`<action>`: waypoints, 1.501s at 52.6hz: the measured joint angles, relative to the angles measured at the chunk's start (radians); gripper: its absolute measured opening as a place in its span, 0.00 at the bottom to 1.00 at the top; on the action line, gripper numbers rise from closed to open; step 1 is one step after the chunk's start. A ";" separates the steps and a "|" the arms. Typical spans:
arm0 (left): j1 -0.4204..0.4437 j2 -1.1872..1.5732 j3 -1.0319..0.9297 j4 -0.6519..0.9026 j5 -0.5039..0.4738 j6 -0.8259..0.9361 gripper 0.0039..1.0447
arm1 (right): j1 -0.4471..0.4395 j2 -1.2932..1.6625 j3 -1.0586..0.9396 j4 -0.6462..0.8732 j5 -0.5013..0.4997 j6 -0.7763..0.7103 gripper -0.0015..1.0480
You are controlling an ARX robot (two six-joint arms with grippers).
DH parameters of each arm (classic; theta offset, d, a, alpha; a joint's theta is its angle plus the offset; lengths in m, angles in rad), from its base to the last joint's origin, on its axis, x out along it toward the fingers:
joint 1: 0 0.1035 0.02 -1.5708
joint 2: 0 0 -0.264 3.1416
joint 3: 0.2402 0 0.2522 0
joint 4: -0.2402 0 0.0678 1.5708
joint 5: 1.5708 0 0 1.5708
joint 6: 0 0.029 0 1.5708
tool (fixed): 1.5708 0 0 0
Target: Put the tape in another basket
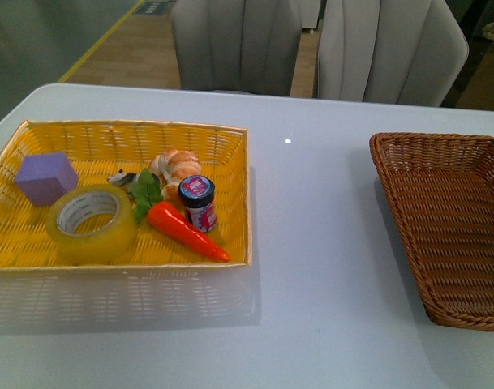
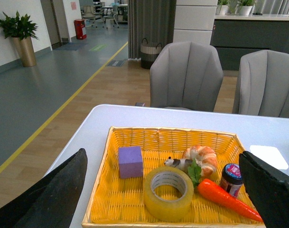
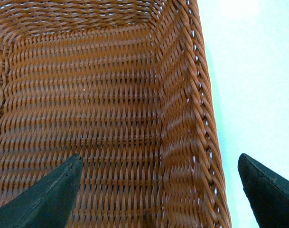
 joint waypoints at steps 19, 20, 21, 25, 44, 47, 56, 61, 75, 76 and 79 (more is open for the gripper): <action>0.000 0.000 0.000 0.000 0.000 0.000 0.92 | -0.015 0.157 0.165 -0.062 0.039 0.012 0.91; 0.000 0.000 0.000 0.000 0.000 0.000 0.92 | -0.014 0.166 0.173 -0.064 0.039 0.011 0.91; 0.000 0.000 0.000 0.000 0.000 0.000 0.92 | -0.014 0.170 0.176 -0.064 0.039 0.011 0.91; 0.000 0.000 0.000 0.000 0.000 0.000 0.92 | -0.010 0.197 0.197 -0.070 0.041 0.011 0.91; 0.000 0.000 0.000 0.000 0.000 0.000 0.92 | 0.026 0.232 0.221 -0.090 0.050 0.012 0.53; 0.000 0.000 0.000 0.000 0.000 0.000 0.92 | 0.031 0.231 0.216 -0.101 0.045 0.016 0.43; 0.000 0.000 0.000 0.000 0.000 0.000 0.92 | 0.051 0.218 0.180 -0.109 0.037 0.032 0.20; 0.000 0.000 0.000 0.000 0.000 0.000 0.92 | 0.073 0.190 0.151 -0.108 0.022 0.053 0.08; 0.000 0.000 0.000 0.000 0.000 0.000 0.92 | 0.206 0.104 0.077 -0.082 0.042 0.101 0.03; 0.000 0.000 0.000 0.000 0.000 0.000 0.92 | 0.218 0.101 0.073 -0.081 0.044 0.103 0.03; 0.000 0.000 0.000 0.000 0.000 0.000 0.92 | 0.248 0.100 0.066 -0.081 0.055 0.111 0.03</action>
